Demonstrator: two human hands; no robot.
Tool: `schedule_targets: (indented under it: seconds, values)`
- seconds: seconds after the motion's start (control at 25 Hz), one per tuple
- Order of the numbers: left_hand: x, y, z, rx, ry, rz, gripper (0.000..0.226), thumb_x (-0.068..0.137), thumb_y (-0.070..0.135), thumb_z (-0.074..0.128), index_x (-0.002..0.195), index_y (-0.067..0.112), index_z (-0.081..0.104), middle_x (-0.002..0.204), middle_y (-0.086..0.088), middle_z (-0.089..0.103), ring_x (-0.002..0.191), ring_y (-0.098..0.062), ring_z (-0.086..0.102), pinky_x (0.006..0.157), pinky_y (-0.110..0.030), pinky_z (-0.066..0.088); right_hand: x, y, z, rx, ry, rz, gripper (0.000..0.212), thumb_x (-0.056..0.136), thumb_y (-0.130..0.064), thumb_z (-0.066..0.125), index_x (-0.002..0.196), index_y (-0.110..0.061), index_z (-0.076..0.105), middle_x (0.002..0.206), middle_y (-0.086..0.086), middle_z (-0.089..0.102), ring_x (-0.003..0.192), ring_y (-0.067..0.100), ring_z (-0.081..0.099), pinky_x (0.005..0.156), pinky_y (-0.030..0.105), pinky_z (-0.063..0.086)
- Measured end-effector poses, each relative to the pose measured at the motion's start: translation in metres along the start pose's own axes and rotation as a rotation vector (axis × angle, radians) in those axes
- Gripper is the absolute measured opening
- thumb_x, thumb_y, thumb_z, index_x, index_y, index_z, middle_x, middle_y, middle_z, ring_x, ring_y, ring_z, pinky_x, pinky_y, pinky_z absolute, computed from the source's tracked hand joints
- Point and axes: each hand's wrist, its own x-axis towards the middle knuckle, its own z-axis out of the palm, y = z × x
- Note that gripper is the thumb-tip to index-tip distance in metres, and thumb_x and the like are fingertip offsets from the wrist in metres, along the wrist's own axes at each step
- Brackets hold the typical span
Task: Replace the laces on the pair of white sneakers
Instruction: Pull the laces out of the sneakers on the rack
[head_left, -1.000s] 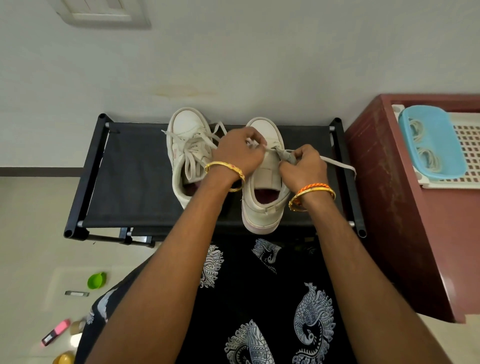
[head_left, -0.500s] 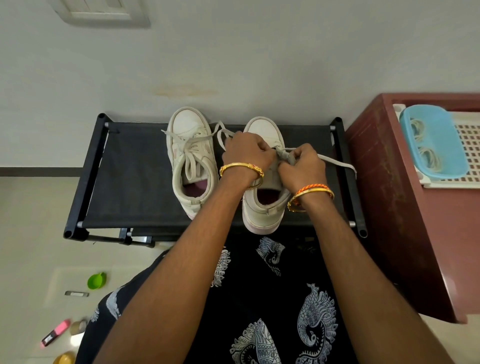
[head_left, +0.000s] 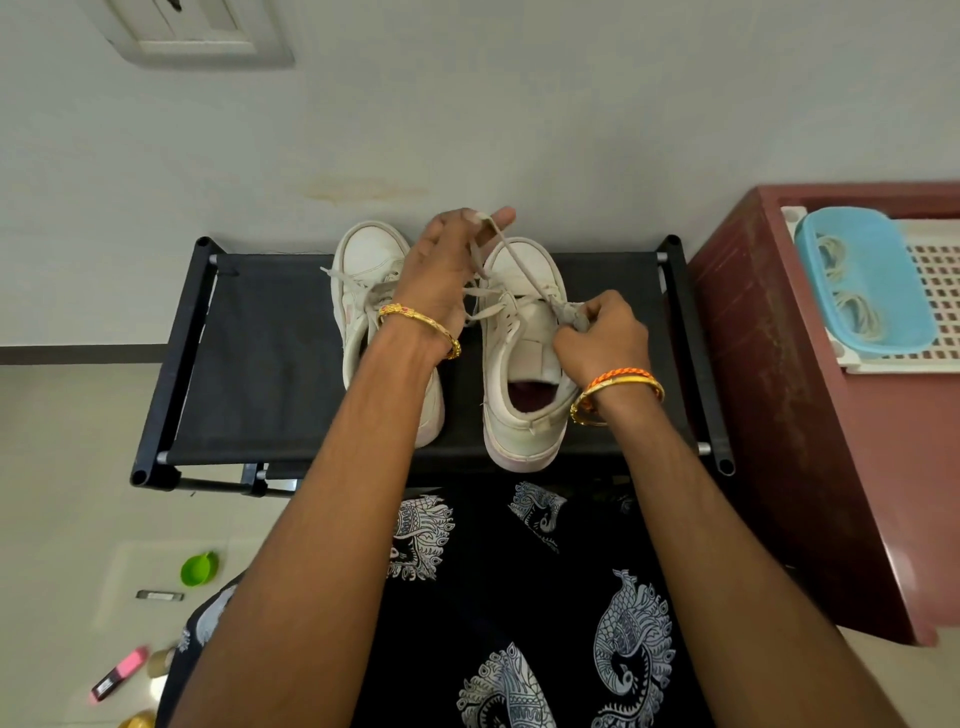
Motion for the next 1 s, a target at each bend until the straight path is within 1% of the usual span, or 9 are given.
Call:
schedule_targets:
  seconds: [0.08, 0.16, 0.28, 0.4, 0.56, 0.68, 0.84, 0.92, 1.0]
  values:
    - [0.004, -0.003, -0.001, 0.096, 0.032, 0.048, 0.026, 0.093, 0.002, 0.037, 0.075, 0.014, 0.051, 0.053, 0.007, 0.053, 0.056, -0.013, 0.055, 0.053, -0.021, 0.046, -0.001, 0.000, 0.001, 0.001, 0.021, 0.003, 0.017, 0.084, -0.010, 0.059, 0.098, -0.012, 0.050, 0.087, 0.000, 0.050, 0.080, 0.018, 0.052, 0.066, 0.027, 0.041]
    - [0.002, -0.010, 0.001, 0.532, 0.007, 0.088, 0.027, 0.091, 0.002, 0.037, 0.075, 0.013, 0.054, 0.053, 0.005, 0.047, 0.053, -0.017, 0.049, 0.052, -0.022, 0.042, -0.001, 0.000, 0.002, -0.003, 0.031, 0.010, 0.017, 0.082, -0.009, 0.059, 0.096, -0.012, 0.050, 0.086, -0.001, 0.049, 0.080, 0.019, 0.052, 0.067, 0.028, 0.041]
    - [-0.008, -0.027, 0.013, 1.258, -0.104, 0.132, 0.015, 0.090, 0.023, 0.051, 0.095, 0.020, 0.065, 0.096, 0.002, 0.064, 0.093, -0.019, 0.057, 0.087, -0.034, 0.043, 0.000, 0.000, 0.003, -0.027, 0.025, 0.004, 0.018, 0.082, -0.010, 0.059, 0.099, -0.011, 0.051, 0.091, 0.002, 0.052, 0.082, 0.021, 0.052, 0.069, 0.029, 0.042]
    - [-0.012, -0.032, 0.024, 1.461, -0.015, 0.133, 0.021, 0.088, 0.030, 0.056, 0.105, 0.026, 0.068, 0.115, 0.005, 0.063, 0.112, -0.019, 0.052, 0.101, -0.042, 0.030, 0.001, 0.001, 0.003, -0.043, 0.021, -0.007, 0.018, 0.083, -0.012, 0.061, 0.098, -0.011, 0.050, 0.090, 0.002, 0.052, 0.083, 0.021, 0.053, 0.069, 0.030, 0.045]
    - [-0.012, -0.034, 0.030, 1.463, 0.093, 0.148, 0.020, 0.090, 0.030, 0.055, 0.101, 0.024, 0.071, 0.108, 0.003, 0.065, 0.107, -0.019, 0.053, 0.099, -0.042, 0.030, 0.000, 0.002, 0.003, -0.038, 0.019, -0.018, 0.019, 0.083, -0.014, 0.062, 0.097, -0.012, 0.049, 0.090, 0.003, 0.053, 0.082, 0.021, 0.053, 0.068, 0.031, 0.045]
    - [-0.009, -0.037, 0.026, 1.366, 0.087, 0.132, 0.019, 0.087, 0.032, 0.058, 0.094, 0.026, 0.073, 0.100, 0.006, 0.067, 0.098, -0.016, 0.053, 0.094, -0.040, 0.035, 0.000, 0.002, 0.003, -0.029, 0.015, -0.019, 0.019, 0.083, -0.011, 0.061, 0.097, -0.012, 0.048, 0.091, 0.003, 0.053, 0.083, 0.021, 0.053, 0.068, 0.030, 0.045]
    - [-0.001, -0.031, 0.012, 0.950, 0.118, 0.074, 0.013, 0.064, 0.047, 0.058, 0.064, 0.036, 0.066, 0.091, 0.003, 0.070, 0.101, -0.023, 0.059, 0.090, -0.044, 0.048, 0.001, 0.004, 0.003, -0.022, 0.014, -0.018, 0.019, 0.083, -0.011, 0.060, 0.098, -0.011, 0.049, 0.079, -0.004, 0.049, 0.071, 0.015, 0.050, 0.060, 0.026, 0.041]
    - [0.000, -0.023, 0.009, 0.722, 0.123, 0.117, 0.009, 0.073, 0.037, 0.063, 0.066, 0.032, 0.066, 0.084, 0.005, 0.069, 0.094, -0.014, 0.061, 0.089, -0.036, 0.050, 0.002, 0.005, 0.003, -0.020, 0.012, -0.014, 0.018, 0.083, -0.011, 0.060, 0.097, -0.012, 0.049, 0.076, -0.006, 0.047, 0.066, 0.011, 0.048, 0.055, 0.024, 0.039]
    - [0.000, -0.015, 0.007, 0.463, 0.109, 0.121, 0.017, 0.086, 0.017, 0.060, 0.070, 0.022, 0.065, 0.079, 0.008, 0.065, 0.080, -0.003, 0.059, 0.076, -0.020, 0.049, 0.002, 0.005, 0.003, -0.022, 0.007, -0.012, 0.019, 0.083, -0.011, 0.061, 0.098, -0.011, 0.049, 0.078, -0.004, 0.049, 0.067, 0.012, 0.049, 0.053, 0.022, 0.038]
